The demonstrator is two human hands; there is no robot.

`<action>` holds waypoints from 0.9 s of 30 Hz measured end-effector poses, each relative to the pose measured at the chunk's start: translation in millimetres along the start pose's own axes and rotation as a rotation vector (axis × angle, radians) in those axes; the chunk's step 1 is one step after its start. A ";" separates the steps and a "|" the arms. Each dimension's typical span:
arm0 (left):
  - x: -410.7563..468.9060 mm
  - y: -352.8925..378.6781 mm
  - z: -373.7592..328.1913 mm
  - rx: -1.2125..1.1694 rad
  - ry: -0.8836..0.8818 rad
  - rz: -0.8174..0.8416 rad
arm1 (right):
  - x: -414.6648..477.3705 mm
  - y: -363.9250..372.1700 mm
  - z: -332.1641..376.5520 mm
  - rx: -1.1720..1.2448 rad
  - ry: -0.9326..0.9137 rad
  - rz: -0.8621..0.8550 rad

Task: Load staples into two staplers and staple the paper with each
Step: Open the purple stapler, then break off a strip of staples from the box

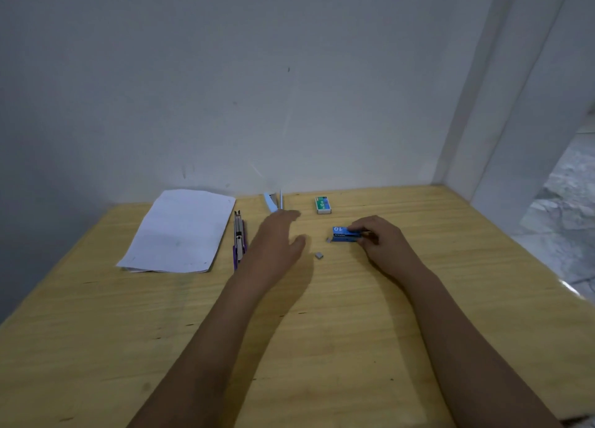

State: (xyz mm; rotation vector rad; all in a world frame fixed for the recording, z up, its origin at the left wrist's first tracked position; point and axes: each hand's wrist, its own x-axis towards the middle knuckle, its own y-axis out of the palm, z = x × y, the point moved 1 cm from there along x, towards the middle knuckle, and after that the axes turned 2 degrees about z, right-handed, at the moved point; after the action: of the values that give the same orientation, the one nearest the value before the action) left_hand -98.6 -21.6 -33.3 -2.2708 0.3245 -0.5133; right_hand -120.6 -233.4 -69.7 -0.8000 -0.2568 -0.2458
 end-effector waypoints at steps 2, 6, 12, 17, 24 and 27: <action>6.7 13.7 -5.0 -0.025 -0.005 0.085 | -0.3 1.7 2.3 -0.030 -0.024 0.019; 18.8 30.2 -4.7 -0.133 -0.077 0.117 | 0.5 4.6 8.7 -0.027 -0.040 0.029; 26.6 40.2 8.4 -0.155 -0.048 0.066 | 9.0 13.1 15.2 0.027 -0.023 0.008; 31.3 42.3 15.5 -0.176 -0.018 0.024 | 13.5 17.4 12.3 0.029 0.065 -0.034; 34.5 45.3 20.0 -0.186 0.014 0.016 | 16.7 20.1 10.2 -0.019 0.142 0.056; 34.0 44.5 21.6 -0.189 0.031 0.025 | 16.6 19.3 11.2 -0.023 0.137 0.097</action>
State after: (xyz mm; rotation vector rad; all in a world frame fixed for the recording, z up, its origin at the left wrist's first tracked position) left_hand -61.8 -50.7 -70.7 -2.4397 0.4327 -0.5241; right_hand -100.4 -214.2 -69.9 -0.8123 -0.0863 -0.2111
